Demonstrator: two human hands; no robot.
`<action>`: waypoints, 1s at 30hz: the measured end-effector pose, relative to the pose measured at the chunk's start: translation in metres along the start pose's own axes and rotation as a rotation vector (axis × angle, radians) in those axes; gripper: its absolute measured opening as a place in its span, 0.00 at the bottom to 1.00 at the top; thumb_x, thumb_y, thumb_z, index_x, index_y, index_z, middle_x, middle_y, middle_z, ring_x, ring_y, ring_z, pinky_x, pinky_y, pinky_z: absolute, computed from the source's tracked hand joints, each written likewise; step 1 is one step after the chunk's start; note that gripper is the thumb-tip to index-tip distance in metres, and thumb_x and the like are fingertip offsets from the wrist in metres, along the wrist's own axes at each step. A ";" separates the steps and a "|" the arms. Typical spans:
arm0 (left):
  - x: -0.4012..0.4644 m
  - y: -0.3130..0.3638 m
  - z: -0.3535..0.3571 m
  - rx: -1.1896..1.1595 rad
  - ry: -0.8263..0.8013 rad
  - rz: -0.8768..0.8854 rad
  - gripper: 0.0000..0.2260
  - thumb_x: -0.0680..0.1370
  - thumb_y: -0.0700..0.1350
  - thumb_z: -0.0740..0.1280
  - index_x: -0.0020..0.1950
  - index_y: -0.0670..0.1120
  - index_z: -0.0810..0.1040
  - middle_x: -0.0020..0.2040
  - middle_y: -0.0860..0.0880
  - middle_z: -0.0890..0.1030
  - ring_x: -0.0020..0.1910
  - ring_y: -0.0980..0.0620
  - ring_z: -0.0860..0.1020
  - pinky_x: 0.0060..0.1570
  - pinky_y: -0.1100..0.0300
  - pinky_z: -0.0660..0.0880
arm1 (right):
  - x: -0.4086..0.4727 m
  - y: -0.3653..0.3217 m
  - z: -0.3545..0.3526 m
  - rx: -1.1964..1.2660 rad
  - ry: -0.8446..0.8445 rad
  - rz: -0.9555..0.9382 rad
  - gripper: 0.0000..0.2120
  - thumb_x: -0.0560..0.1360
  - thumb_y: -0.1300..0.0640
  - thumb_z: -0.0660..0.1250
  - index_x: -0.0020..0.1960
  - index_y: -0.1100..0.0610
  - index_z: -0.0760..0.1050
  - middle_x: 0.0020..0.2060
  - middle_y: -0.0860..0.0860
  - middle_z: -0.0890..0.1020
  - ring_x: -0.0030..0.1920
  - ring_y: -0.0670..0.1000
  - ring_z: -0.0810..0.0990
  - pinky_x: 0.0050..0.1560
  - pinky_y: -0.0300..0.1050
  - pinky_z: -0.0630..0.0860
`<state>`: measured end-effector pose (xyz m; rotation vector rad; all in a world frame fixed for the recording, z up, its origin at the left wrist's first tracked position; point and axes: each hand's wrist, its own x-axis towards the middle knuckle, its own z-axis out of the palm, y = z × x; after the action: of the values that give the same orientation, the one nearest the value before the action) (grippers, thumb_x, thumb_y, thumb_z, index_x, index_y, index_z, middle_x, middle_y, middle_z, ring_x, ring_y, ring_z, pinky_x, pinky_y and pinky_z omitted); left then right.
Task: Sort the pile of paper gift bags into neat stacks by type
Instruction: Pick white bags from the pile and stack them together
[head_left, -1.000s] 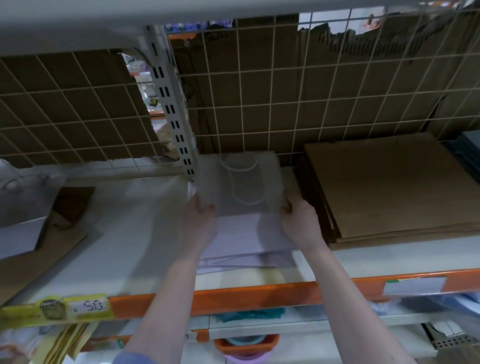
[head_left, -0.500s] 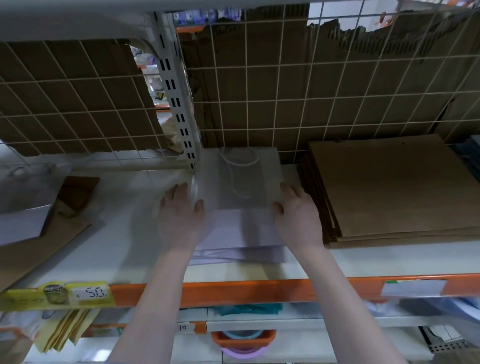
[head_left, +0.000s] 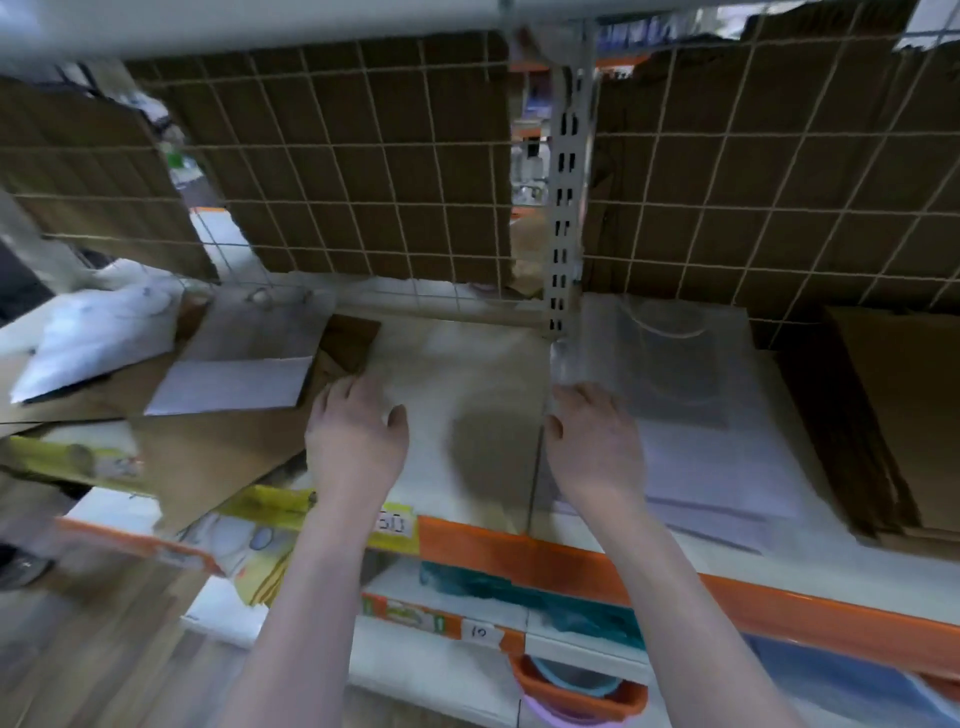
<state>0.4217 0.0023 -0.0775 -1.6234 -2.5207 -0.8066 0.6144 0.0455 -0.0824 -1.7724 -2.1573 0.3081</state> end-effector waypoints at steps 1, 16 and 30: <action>0.005 -0.015 -0.007 0.006 0.008 -0.020 0.15 0.72 0.45 0.64 0.53 0.36 0.79 0.51 0.35 0.79 0.52 0.34 0.76 0.53 0.45 0.72 | 0.003 -0.016 0.006 -0.003 -0.006 -0.014 0.16 0.78 0.56 0.56 0.65 0.55 0.70 0.64 0.54 0.72 0.64 0.55 0.70 0.60 0.46 0.65; 0.144 -0.288 -0.072 0.014 0.000 -0.031 0.22 0.74 0.50 0.56 0.58 0.38 0.78 0.56 0.35 0.77 0.59 0.36 0.73 0.60 0.45 0.68 | 0.043 -0.286 0.126 0.031 -0.044 0.052 0.18 0.80 0.52 0.55 0.68 0.55 0.68 0.65 0.55 0.70 0.64 0.58 0.69 0.59 0.48 0.67; 0.207 -0.341 -0.030 0.044 -0.221 0.051 0.24 0.79 0.55 0.59 0.72 0.45 0.66 0.71 0.43 0.67 0.73 0.42 0.61 0.71 0.48 0.57 | 0.077 -0.323 0.162 -0.066 0.003 0.231 0.30 0.75 0.43 0.62 0.71 0.56 0.62 0.63 0.59 0.71 0.64 0.61 0.68 0.60 0.50 0.67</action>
<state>0.0280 0.0540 -0.1261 -1.8485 -2.6043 -0.5923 0.2463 0.0621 -0.1030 -2.0616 -1.9831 0.2920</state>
